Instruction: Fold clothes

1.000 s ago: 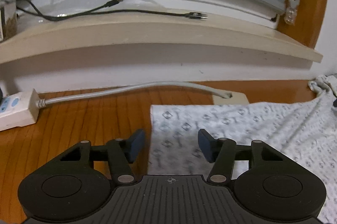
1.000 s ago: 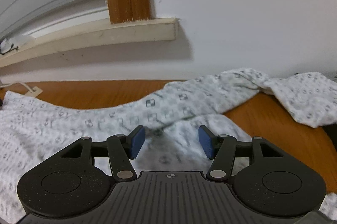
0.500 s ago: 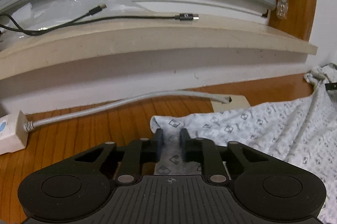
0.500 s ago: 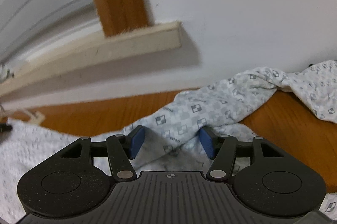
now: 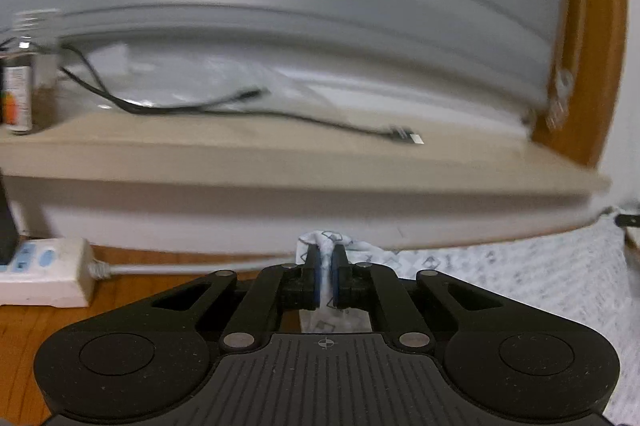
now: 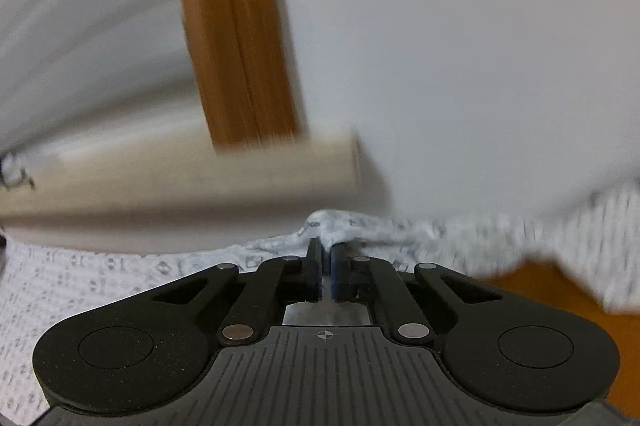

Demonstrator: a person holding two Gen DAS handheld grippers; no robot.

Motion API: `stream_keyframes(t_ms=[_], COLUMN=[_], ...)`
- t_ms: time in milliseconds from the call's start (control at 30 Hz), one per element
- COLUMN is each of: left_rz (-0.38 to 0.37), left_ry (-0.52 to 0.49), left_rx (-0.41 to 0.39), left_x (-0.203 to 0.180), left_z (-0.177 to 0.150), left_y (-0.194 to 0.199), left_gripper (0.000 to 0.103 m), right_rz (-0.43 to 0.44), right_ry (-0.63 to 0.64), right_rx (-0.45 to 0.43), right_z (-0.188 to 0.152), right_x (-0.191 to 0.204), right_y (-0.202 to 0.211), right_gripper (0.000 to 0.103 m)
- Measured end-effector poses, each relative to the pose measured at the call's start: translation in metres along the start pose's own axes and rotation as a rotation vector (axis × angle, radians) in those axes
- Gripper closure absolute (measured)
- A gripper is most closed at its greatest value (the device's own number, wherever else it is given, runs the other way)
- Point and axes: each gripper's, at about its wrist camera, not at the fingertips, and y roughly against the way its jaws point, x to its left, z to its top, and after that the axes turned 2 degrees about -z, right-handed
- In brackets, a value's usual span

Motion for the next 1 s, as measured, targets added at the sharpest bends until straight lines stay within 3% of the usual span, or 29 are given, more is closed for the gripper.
stream_keyframes(t_ms=[67,133,200,267,367,467,533,700,867,1000], left_rz=[0.022,0.050,0.075,0.087,0.125,0.126,0.121,0.106,0.077,0.054], left_ry=[-0.006,-0.010,-0.012,-0.005,-0.022,-0.027,-0.031,-0.051,-0.016,0.029], left_rx=[0.049,0.107,0.151,0.145,0.124,0.117,0.121,0.135,0.146,0.174], left_x=[0.000,0.001,-0.001,-0.001,-0.001,-0.003,-0.005,-0.016,-0.029,-0.040], left_z=[-0.002,-0.008,-0.015,-0.016,-0.015,-0.017,-0.020,-0.038,-0.063,-0.089], left_y=[-0.010,-0.021,-0.028,-0.021,-0.006,0.011,0.022,0.061,0.121,0.177], left_gripper=[0.097,0.096,0.088,0.077,0.053,0.047,0.046,0.044,0.062,0.067], right_rz=[-0.035,-0.067,-0.097,-0.095,-0.079,0.006,0.046,0.030,0.021,0.017], right_ry=[0.074,0.128,0.178,0.190,0.210,0.235,0.260,0.327,0.272,0.244], right_rx=[-0.002,0.093,0.186,0.159,0.131,0.175,0.214,0.235,0.247,0.257], right_z=[0.002,-0.003,-0.010,-0.011,-0.012,-0.019,-0.028,-0.051,-0.048,-0.048], right_x=[0.013,0.025,0.032,0.034,0.036,0.038,0.041,0.048,0.040,0.039], right_y=[-0.009,-0.031,-0.046,-0.034,-0.015,0.002,0.008,0.013,0.015,0.010], right_gripper=[0.099,0.096,0.086,0.057,0.049,0.042,0.039,0.039,0.034,0.030])
